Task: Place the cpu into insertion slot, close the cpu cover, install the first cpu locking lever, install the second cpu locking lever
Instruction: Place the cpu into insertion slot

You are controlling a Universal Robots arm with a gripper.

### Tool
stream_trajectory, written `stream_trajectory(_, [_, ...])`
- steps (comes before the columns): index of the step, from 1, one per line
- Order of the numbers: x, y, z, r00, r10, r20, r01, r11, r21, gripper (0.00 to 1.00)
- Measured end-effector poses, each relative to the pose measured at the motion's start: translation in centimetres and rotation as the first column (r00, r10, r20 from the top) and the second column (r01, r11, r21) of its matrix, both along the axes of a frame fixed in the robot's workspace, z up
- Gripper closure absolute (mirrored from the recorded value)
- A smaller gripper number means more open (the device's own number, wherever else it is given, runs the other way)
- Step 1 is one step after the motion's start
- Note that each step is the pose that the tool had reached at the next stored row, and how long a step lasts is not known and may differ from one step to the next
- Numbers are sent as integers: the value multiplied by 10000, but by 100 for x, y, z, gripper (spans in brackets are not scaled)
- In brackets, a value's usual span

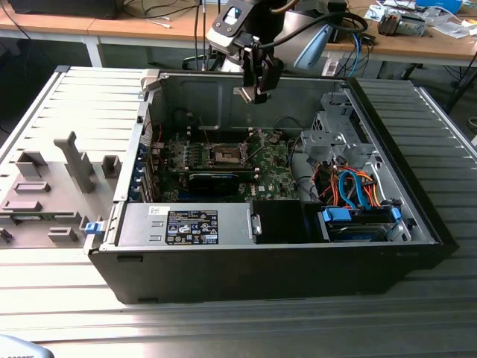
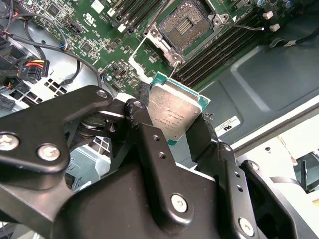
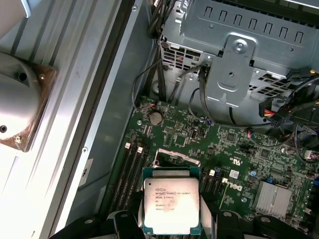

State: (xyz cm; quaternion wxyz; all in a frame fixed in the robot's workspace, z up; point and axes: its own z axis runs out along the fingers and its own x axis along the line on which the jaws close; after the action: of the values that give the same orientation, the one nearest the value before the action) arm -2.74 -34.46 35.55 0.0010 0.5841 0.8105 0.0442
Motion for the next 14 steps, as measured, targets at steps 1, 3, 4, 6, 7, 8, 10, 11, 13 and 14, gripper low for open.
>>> stream_trajectory(1, [0, 0, 0, 10000, -15, 0, 15, 10000, -1, 45])
stream_trajectory(3, [0, 0, 0, 10000, -40, 0, 40, 10000, 0, 45])
stream_trajectory(4, [0, 0, 0, 10000, -50, 0, 50, 10000, 0, 45])
stream_trajectory(6, [0, 0, 0, 10000, -68, -1, 68, 10000, -1, 45])
stream_trajectory(7, [0, 0, 0, 10000, -77, 0, 77, 10000, 0, 45])
stream_trajectory(8, [0, 0, 0, 10000, -98, 0, 98, 10000, 0, 45])
stream_trajectory(10, [0, 0, 0, 9999, -119, 0, 119, 9999, 0, 45])
stream_trajectory(11, [0, 0, 0, 9999, -127, -1, 127, 9999, 0, 45])
stream_trajectory(13, [0, 0, 0, 9999, -146, 0, 146, 9999, -1, 45])
stream_trajectory(14, [0, 0, 0, 9999, -162, 0, 162, 9999, 0, 45])
